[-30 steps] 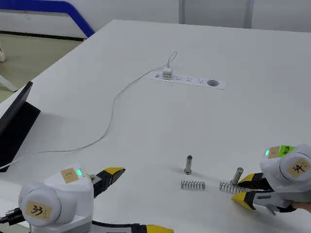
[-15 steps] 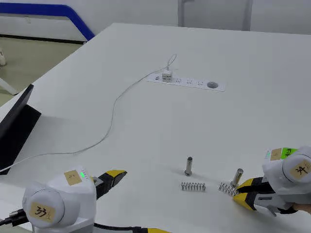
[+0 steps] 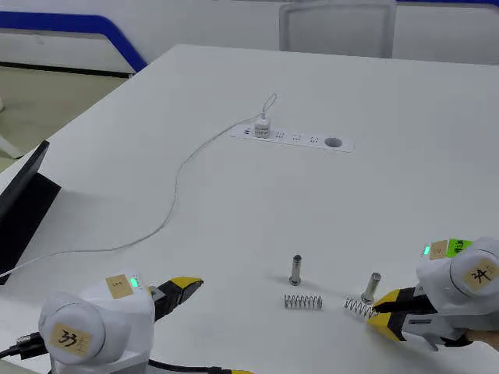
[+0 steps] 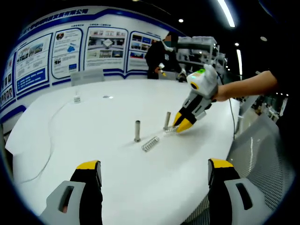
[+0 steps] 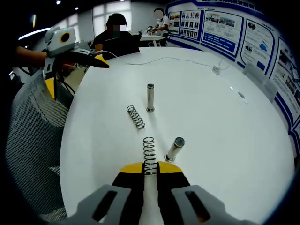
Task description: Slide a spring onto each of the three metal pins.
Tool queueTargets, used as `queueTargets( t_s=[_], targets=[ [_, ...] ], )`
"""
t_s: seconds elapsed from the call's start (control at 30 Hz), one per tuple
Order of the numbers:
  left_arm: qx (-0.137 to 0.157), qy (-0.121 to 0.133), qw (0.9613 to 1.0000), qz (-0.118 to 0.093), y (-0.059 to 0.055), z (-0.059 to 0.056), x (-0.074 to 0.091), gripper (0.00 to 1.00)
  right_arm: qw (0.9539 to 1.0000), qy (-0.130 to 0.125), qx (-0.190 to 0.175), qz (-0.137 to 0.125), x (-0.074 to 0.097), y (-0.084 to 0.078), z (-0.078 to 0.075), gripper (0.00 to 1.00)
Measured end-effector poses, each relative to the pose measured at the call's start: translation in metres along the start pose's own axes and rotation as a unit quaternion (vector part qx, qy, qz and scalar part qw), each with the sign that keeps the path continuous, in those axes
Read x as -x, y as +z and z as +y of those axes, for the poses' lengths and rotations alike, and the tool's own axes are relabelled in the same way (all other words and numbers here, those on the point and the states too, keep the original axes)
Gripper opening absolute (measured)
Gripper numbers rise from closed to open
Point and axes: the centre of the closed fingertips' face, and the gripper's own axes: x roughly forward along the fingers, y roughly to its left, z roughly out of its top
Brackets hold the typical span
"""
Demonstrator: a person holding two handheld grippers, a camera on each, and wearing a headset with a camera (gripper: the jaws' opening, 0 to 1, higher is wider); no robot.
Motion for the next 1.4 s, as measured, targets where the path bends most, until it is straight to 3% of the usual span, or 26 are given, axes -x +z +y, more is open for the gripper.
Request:
queueTargets(
  t_s=[0.2,0.43,0.6,0.8,1.1,1.27,1.4],
  targets=[
    [-0.006,-0.009,0.9999,-0.006,0.01,0.003,-0.006,0.92,0.9999,-0.003,0.001,-0.015,0.019,0.008,0.0,0.1],
    [-0.046,-0.059,0.997,-0.019,0.042,-0.015,-0.03,0.79,0.9993,-0.005,0.02,-0.031,0.041,0.024,0.004,0.1],
    [-0.068,-0.086,0.9938,-0.02,0.056,-0.027,-0.049,0.77,0.9983,-0.002,0.046,-0.037,0.055,0.034,0.009,0.1],
    [-0.092,-0.12,0.9884,-0.014,0.062,-0.048,-0.062,0.71,0.996,0.018,0.082,-0.03,0.066,0.038,0.017,0.1],
    [-0.126,-0.165,0.9782,-0.008,0.072,-0.076,-0.076,0.56,0.9915,0.035,0.122,-0.031,0.07,0.048,0.034,0.1],
    [-0.144,-0.184,0.9722,0.007,0.072,-0.085,-0.081,0.48,0.9898,0.041,0.133,-0.032,0.07,0.051,0.04,0.1],
    [-0.17,-0.186,0.9677,0.014,0.071,-0.087,-0.083,0.42,0.9883,0.046,0.142,-0.034,0.07,0.053,0.045,0.1]
  ],
)
